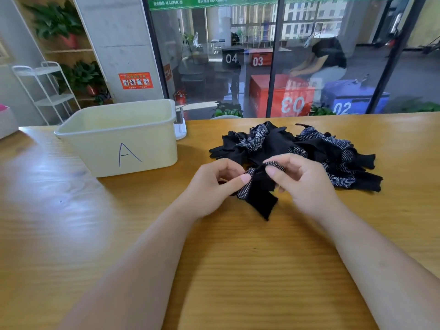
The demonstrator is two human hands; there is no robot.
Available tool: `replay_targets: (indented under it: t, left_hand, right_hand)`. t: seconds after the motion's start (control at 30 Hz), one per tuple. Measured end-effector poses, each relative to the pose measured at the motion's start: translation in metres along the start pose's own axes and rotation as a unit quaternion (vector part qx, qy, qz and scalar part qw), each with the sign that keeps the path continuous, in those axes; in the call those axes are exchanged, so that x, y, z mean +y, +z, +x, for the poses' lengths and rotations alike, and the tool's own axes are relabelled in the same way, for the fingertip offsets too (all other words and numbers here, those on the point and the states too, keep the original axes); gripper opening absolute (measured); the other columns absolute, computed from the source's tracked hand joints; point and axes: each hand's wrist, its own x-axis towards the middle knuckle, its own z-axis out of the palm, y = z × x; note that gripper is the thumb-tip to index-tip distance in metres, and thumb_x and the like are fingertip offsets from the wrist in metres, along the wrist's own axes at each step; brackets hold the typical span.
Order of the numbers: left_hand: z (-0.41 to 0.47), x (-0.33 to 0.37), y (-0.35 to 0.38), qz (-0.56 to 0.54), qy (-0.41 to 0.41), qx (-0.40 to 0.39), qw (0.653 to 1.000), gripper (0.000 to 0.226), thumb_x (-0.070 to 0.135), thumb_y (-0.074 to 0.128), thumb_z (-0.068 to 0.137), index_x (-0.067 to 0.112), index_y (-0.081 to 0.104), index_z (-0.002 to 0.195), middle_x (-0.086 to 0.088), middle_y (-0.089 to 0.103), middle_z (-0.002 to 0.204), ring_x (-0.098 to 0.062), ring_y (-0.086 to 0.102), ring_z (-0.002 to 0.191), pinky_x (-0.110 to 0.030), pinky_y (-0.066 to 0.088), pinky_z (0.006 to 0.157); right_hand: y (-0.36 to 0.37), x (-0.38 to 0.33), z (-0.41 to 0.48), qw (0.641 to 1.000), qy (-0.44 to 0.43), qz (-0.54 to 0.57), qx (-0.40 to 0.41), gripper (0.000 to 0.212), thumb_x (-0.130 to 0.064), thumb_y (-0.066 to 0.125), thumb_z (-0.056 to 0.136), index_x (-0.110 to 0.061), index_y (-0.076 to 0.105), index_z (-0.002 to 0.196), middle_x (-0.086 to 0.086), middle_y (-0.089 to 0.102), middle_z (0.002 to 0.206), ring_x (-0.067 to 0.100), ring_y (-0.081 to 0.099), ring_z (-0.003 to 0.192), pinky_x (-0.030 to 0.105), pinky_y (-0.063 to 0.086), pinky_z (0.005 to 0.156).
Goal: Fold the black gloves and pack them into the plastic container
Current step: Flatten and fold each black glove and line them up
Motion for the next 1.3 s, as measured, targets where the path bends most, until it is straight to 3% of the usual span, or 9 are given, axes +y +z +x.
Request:
replay_targets:
  t: [0.13,0.27,0.5,0.63,0.8,0.93,1.03,1.2,1.3]
  left_hand:
    - [-0.001,0.011,-0.007,-0.105,-0.100,0.013,0.989,0.015,0.026,0.072,0.103,0.014,0.076,0.110,-0.008,0.080,0.094,-0.013,0.071,0.085,-0.021,0.055,0.074]
    - [0.001,-0.007,-0.018,0.225,-0.128,0.049,0.965,0.020,0.041,0.065,0.104,0.034,0.066,0.123,0.014,0.074,0.099,-0.004,0.066,0.086,-0.031,0.056,0.076]
    - [0.002,-0.013,-0.032,0.275,-0.066,0.104,0.953,0.022,0.034,0.063,0.105,0.038,0.065,0.127,0.021,0.067,0.105,0.000,0.062,0.101,-0.029,0.056,0.087]
    - [0.000,-0.011,-0.034,0.233,-0.050,0.137,0.962,0.018,0.033,0.064,0.105,0.039,0.068,0.121,0.020,0.069,0.102,0.006,0.060,0.098,-0.017,0.047,0.078]
    - [-0.007,-0.003,-0.032,0.213,-0.011,0.145,0.966,0.016,0.031,0.065,0.105,0.036,0.072,0.118,0.021,0.070,0.102,0.006,0.060,0.100,-0.004,0.042,0.075]
    - [-0.020,0.003,-0.035,0.144,0.031,0.172,0.974,0.015,0.030,0.062,0.107,0.036,0.074,0.115,0.022,0.073,0.108,-0.004,0.064,0.106,-0.013,0.047,0.087]
    - [-0.032,0.002,-0.044,0.063,0.032,0.247,0.966,0.020,0.027,0.055,0.111,0.033,0.074,0.113,0.017,0.076,0.104,-0.009,0.068,0.106,-0.023,0.049,0.092]
    - [-0.044,-0.012,-0.057,0.030,0.011,0.329,0.944,0.026,0.033,0.046,0.110,0.035,0.072,0.108,0.012,0.075,0.098,-0.018,0.067,0.092,-0.035,0.052,0.085]
    - [-0.046,-0.011,-0.057,0.026,0.009,0.373,0.927,0.027,0.031,0.043,0.112,0.034,0.070,0.109,0.011,0.073,0.098,-0.017,0.067,0.090,-0.031,0.051,0.081]
  right_hand:
    - [0.009,-0.002,0.006,0.992,0.065,0.090,0.060,0.015,-0.029,0.068,0.103,-0.026,0.077,0.115,0.002,0.076,0.088,0.019,0.068,0.067,0.030,0.052,0.057]
    - [0.007,0.018,0.004,0.978,0.000,-0.204,0.031,0.017,-0.035,0.079,0.094,-0.040,0.075,0.110,-0.016,0.069,0.108,0.004,0.067,0.089,0.009,0.043,0.075]
    - [0.017,0.014,-0.007,0.903,-0.092,-0.341,-0.246,0.052,-0.086,0.063,0.079,-0.052,0.072,0.117,-0.032,0.054,0.119,-0.001,0.047,0.115,0.035,0.045,0.102]
    - [0.023,0.002,-0.013,0.876,-0.114,-0.394,-0.254,0.068,-0.099,0.053,0.072,-0.055,0.066,0.122,-0.033,0.050,0.123,-0.001,0.040,0.123,0.031,0.038,0.105]
    - [0.037,-0.002,-0.016,0.896,-0.124,-0.349,-0.247,0.023,-0.060,0.070,0.093,-0.047,0.073,0.111,-0.029,0.060,0.110,-0.002,0.052,0.106,0.039,0.048,0.097]
    - [0.043,-0.023,-0.014,0.971,-0.017,-0.157,-0.177,0.005,-0.035,0.073,0.100,-0.035,0.076,0.104,-0.016,0.076,0.096,0.006,0.069,0.089,0.038,0.058,0.085]
    - [0.040,-0.051,-0.004,0.990,0.072,0.017,-0.120,0.014,-0.024,0.070,0.102,-0.026,0.077,0.114,-0.004,0.081,0.105,0.013,0.074,0.096,0.026,0.059,0.083]
    - [0.040,-0.087,0.026,0.975,0.165,0.116,-0.096,0.016,-0.025,0.067,0.104,-0.018,0.075,0.116,0.004,0.080,0.101,0.019,0.068,0.080,0.036,0.058,0.074]
    - [0.047,-0.103,0.040,0.971,0.164,0.139,-0.101,0.023,-0.025,0.063,0.106,-0.012,0.071,0.123,0.012,0.079,0.113,0.029,0.075,0.098,0.047,0.061,0.093]
